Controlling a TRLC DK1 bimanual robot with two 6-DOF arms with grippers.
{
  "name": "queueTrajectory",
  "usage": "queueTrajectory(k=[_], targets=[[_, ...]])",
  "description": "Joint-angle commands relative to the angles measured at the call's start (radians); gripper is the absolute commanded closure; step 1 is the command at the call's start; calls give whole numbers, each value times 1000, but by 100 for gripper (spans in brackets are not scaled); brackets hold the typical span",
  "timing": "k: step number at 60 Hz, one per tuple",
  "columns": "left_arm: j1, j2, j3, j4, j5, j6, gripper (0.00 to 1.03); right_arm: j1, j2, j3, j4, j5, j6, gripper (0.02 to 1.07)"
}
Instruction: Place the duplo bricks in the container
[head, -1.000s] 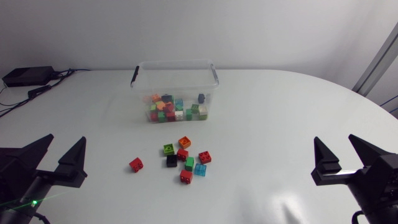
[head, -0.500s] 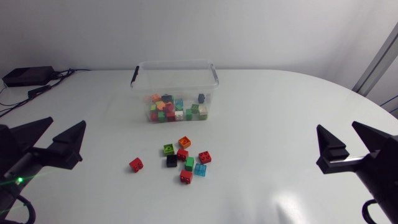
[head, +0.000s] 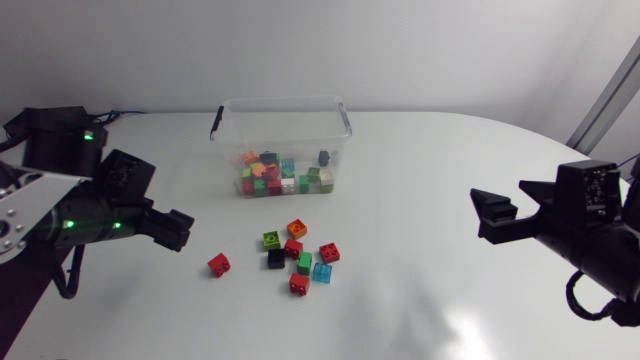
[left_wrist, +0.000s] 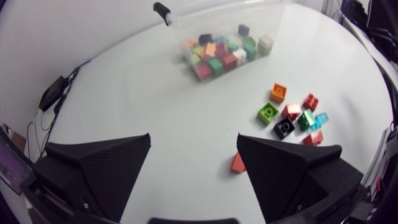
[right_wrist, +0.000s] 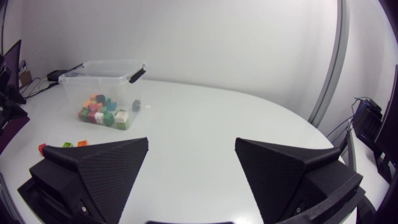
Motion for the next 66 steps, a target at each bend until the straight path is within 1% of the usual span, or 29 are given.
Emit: queueTrajectory(k=[1, 10, 14, 19, 20, 23, 25, 27, 30, 35, 39, 41, 45, 50, 53, 57, 59, 60, 65, 66], targets=[[-11, 117, 66, -52, -6, 82, 7, 16, 58, 60, -45, 9, 10, 7], [-18, 262, 115, -115, 31, 103, 8, 26, 182, 159, -177, -19, 8, 7], [-42, 316, 130, -144, 43, 105, 8, 31, 241, 202, -232, -39, 1, 7], [-54, 374, 156, -186, 66, 105, 9, 36, 268, 224, -258, -88, -79, 7], [-54, 394, 169, -199, 88, 106, 12, 37, 268, 224, -259, -89, -96, 7], [-54, 419, 182, -219, 122, 114, 13, 53, 268, 232, -279, -86, -153, 7], [-54, 427, 187, -224, 129, 120, 14, 65, 279, 244, -309, -83, -217, 7], [-54, 442, 195, -232, 137, 126, 16, 76, 300, 258, -351, -83, -323, 7], [-57, 460, 201, -235, 140, 128, 17, 80, 336, 268, -362, -86, -335, 7], [-74, 500, 209, -236, 140, 129, 17, 85, 392, 278, -370, -120, -343, 7], [-74, 532, 219, -236, 139, 132, 17, 126, 422, 290, -390, -121, -346, 7], [-74, 545, 225, -236, 140, 137, 21, 140, 432, 298, -404, -126, -349, 7], [-74, 563, 235, -235, 140, 143, 23, 168, 451, 314, -425, -135, -349, 7], [-74, 582, 241, -232, 140, 147, 29, 198, 475, 331, -425, -135, -345, 7], [-74, 589, 241, -219, 140, 147, 30, 214, 494, 339, -425, -137, -345, 10], [-74, 598, 242, -209, 139, 149, 30, 235, 509, 339, -417, -137, -349, 10], [-76, 603, 241, -202, 140, 152, 34, 246, 518, 339, -414, -137, -351, 10], [-76, 609, 242, -196, 140, 155, 39, 250, 523, 340, -413, -137, -349, 10], [-76, 626, 242, -179, 140, 157, 48, 272, 541, 342, -399, -137, -348, 13], [-76, 629, 241, -173, 140, 158, 52, 275, 544, 344, -399, -138, -348, 13]])
